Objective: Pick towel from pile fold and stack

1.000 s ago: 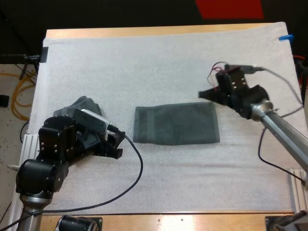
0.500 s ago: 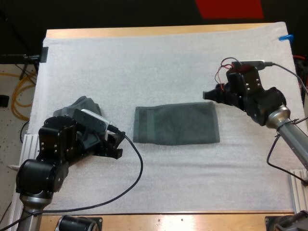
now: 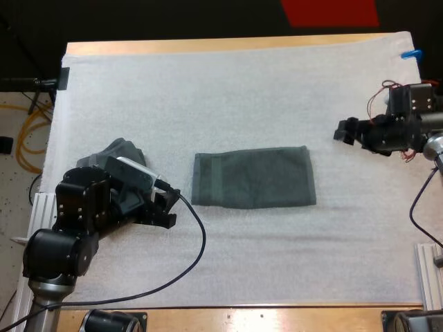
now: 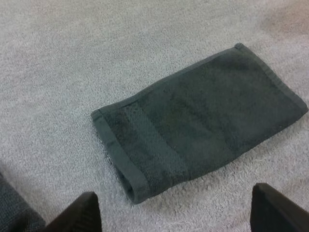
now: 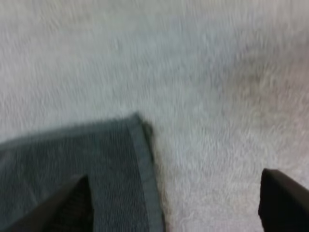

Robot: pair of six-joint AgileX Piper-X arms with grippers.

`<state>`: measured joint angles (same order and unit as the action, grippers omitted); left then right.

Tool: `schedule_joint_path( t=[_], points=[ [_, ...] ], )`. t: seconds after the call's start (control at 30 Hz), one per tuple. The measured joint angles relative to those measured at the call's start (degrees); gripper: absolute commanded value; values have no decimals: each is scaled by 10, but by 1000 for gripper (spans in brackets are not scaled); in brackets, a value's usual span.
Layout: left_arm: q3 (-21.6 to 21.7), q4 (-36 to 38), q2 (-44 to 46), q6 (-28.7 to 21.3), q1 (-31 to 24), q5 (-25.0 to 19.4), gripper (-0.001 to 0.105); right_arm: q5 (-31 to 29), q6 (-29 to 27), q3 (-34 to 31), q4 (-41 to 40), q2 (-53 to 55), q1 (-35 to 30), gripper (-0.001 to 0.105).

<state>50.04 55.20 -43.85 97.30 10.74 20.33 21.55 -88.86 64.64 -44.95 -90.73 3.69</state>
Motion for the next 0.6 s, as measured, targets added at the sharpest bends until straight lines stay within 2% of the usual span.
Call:
schedule_joint_path(
  t=[0.27, 0.6],
  points=[
    [0, 0, 0, 0, 0, 0, 63, 109, -19, -3, 5, -93, 16, 69],
    [0, 0, 0, 0, 0, 0, 63, 124, -18, -3, 29, -158, 111, 69]
  ],
)
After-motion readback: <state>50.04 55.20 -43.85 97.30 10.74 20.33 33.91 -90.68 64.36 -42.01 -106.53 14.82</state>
